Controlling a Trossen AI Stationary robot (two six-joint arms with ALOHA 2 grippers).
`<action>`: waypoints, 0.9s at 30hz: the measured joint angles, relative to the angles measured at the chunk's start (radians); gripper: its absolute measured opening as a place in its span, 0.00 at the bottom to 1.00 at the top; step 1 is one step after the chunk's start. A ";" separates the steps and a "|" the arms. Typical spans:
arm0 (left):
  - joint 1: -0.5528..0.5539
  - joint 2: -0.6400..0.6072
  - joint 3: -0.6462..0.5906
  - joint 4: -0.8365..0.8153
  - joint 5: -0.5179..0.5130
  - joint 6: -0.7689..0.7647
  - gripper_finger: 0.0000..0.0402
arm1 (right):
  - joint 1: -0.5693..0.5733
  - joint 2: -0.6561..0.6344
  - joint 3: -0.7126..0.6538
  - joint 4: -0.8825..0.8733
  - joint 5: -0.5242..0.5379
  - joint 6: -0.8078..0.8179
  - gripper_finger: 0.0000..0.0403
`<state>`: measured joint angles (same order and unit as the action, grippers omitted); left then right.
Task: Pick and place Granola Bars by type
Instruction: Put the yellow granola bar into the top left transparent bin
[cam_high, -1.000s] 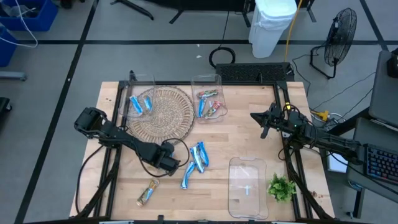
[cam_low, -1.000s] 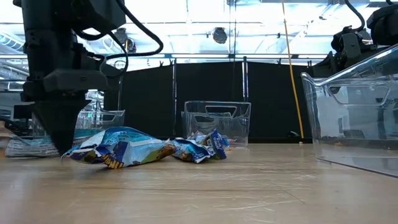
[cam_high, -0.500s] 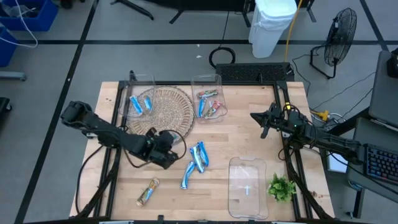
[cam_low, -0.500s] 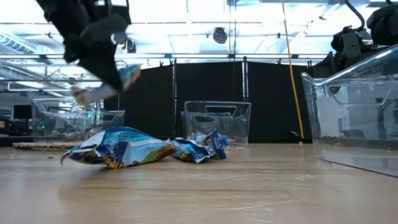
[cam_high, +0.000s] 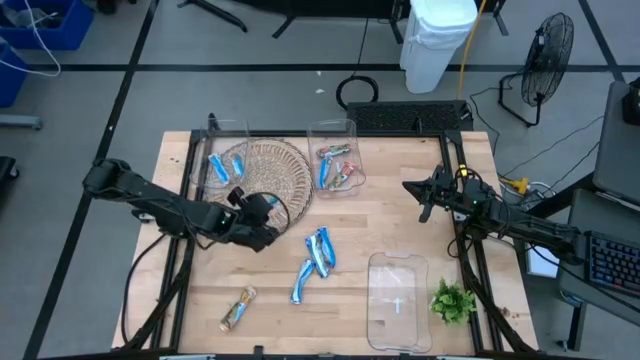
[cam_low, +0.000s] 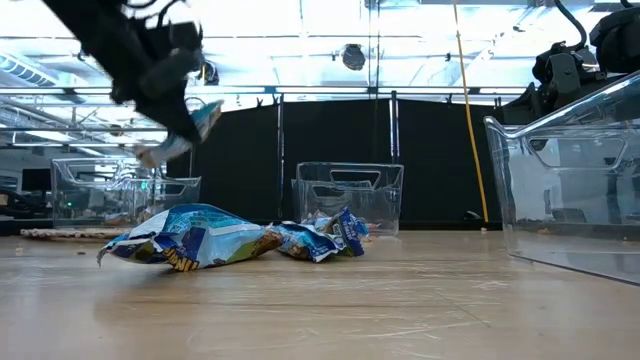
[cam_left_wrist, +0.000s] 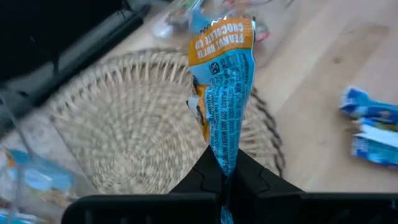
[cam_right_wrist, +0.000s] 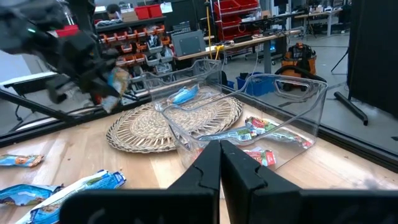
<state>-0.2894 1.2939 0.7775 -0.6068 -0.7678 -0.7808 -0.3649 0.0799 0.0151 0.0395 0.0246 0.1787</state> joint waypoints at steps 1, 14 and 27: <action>0.015 -0.019 -0.039 0.035 0.014 -0.001 0.02 | 0.000 0.000 0.000 0.000 0.000 0.000 0.00; 0.142 -0.390 -0.523 0.856 0.287 0.302 0.02 | 0.000 0.000 0.000 0.000 0.000 0.000 0.00; 0.158 -0.549 -0.615 1.211 1.028 0.467 0.02 | 0.000 0.000 0.000 0.000 0.000 0.000 0.00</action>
<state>-0.1316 0.7446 0.1627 0.6037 0.2600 -0.3138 -0.3649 0.0799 0.0151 0.0399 0.0246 0.1787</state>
